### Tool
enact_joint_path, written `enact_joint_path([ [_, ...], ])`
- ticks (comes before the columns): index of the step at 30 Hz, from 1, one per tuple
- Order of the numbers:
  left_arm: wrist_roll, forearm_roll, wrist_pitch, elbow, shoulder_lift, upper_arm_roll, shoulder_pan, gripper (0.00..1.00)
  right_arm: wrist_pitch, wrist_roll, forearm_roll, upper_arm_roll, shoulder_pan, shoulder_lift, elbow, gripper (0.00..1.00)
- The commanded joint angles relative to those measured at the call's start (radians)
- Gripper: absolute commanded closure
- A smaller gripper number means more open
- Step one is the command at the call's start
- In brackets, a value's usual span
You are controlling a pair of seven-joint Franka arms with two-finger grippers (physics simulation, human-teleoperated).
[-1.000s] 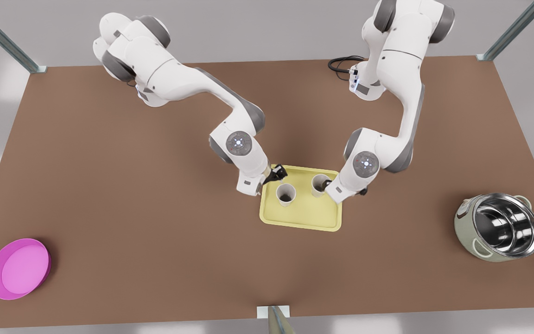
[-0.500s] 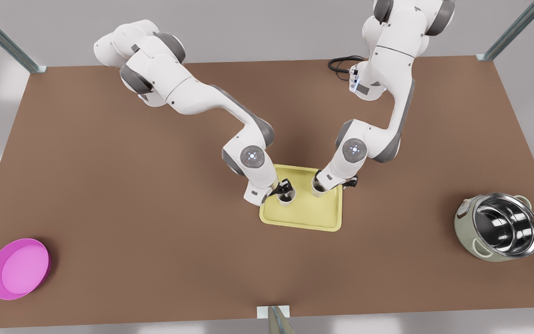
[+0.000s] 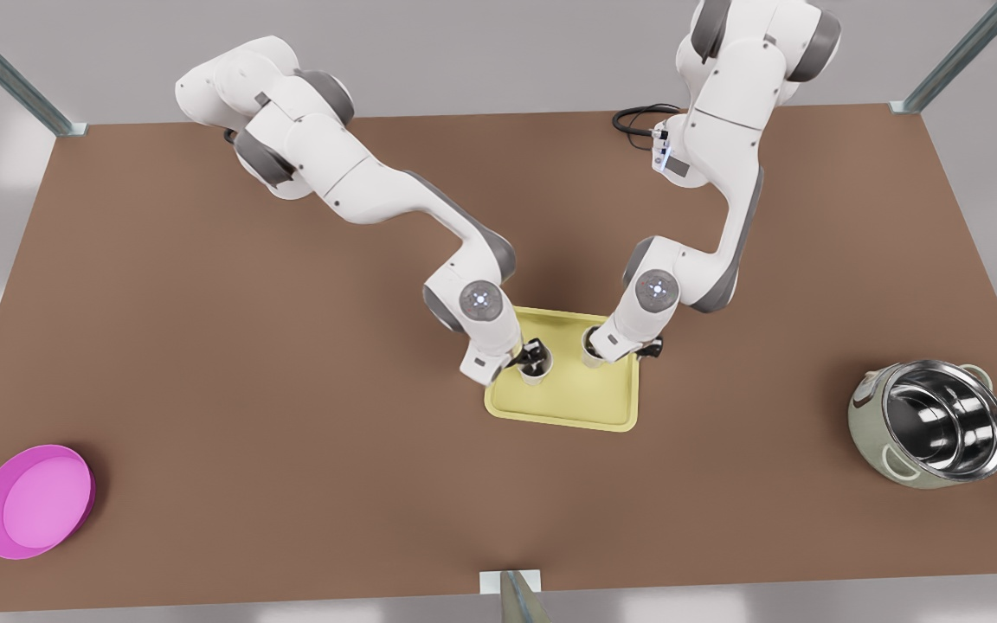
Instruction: Use the left arm to pick up the white IKEA cup from the tray and place it on the middle-left position; use the right arm to pick up the white IKEA cup from the tray and place it on the middle-right position
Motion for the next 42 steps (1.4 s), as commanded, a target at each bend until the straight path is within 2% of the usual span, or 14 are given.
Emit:
enact_joint_path([
  [1, -0.010, 0.002, 0.047, 0.000, 0.006, 0.000, 0.000, 0.05, 0.007, 0.043, 0.001, 0.000, 0.001, 0.006, 0.001, 0.00],
  [3, -0.010, 0.002, 0.047, 0.000, 0.006, 0.000, 0.000, 0.07, 0.007, 0.037, 0.001, -0.002, 0.001, 0.014, 0.001, 0.03],
  [5, -0.016, 0.002, 0.047, 0.003, 0.006, 0.000, 0.000, 0.20, 0.008, 0.036, 0.001, -0.002, 0.000, 0.022, 0.001, 0.07],
  [8, -0.017, 0.002, 0.047, 0.003, 0.004, 0.000, 0.000, 0.31, 0.013, 0.043, 0.001, -0.003, 0.000, 0.020, 0.002, 0.33],
  [9, -0.016, 0.001, 0.047, 0.003, 0.004, 0.000, 0.000, 0.43, 0.013, 0.046, 0.001, -0.003, 0.001, 0.020, 0.002, 0.35],
  [11, -0.014, 0.001, 0.048, 0.003, 0.006, 0.000, 0.002, 0.55, 0.010, 0.048, 0.009, -0.002, 0.001, 0.015, 0.002, 0.37],
  [13, -0.014, -0.001, 0.047, 0.005, 0.006, 0.000, 0.003, 0.57, 0.004, 0.052, 0.010, 0.000, 0.001, 0.011, 0.002, 0.41],
  [19, -0.021, -0.011, 0.033, 0.023, -0.014, 0.006, 0.006, 0.61, 0.004, 0.055, 0.010, 0.000, 0.003, 0.011, 0.004, 0.65],
  [22, -0.043, -0.011, 0.030, 0.020, -0.017, 0.006, 0.005, 0.79, 0.004, 0.055, 0.012, 0.002, 0.003, 0.011, 0.004, 0.74],
  [26, -0.044, -0.011, -0.004, 0.023, -0.034, 0.006, 0.005, 0.81, -0.005, 0.057, 0.015, 0.003, 0.003, -0.011, 0.002, 0.78],
  [30, -0.044, -0.011, -0.175, 0.092, -0.083, 0.022, 0.008, 0.81, -0.134, 0.046, 0.015, 0.002, -0.022, -0.087, 0.002, 0.79],
  [33, -0.039, -0.011, -0.183, 0.092, -0.100, 0.048, 0.011, 0.81, -0.220, -0.046, 0.015, 0.029, -0.100, -0.129, 0.004, 0.79],
  [37, 0.254, -0.088, -0.295, 0.157, -0.114, 0.051, 0.210, 0.81, -0.355, -0.300, 0.015, 0.066, -0.255, -0.192, 0.004, 0.80],
  [42, 0.579, -0.231, -0.274, 0.183, -0.091, 0.049, 0.399, 0.82, -0.436, -0.553, 0.015, 0.066, -0.405, -0.241, 0.004, 0.80],
])
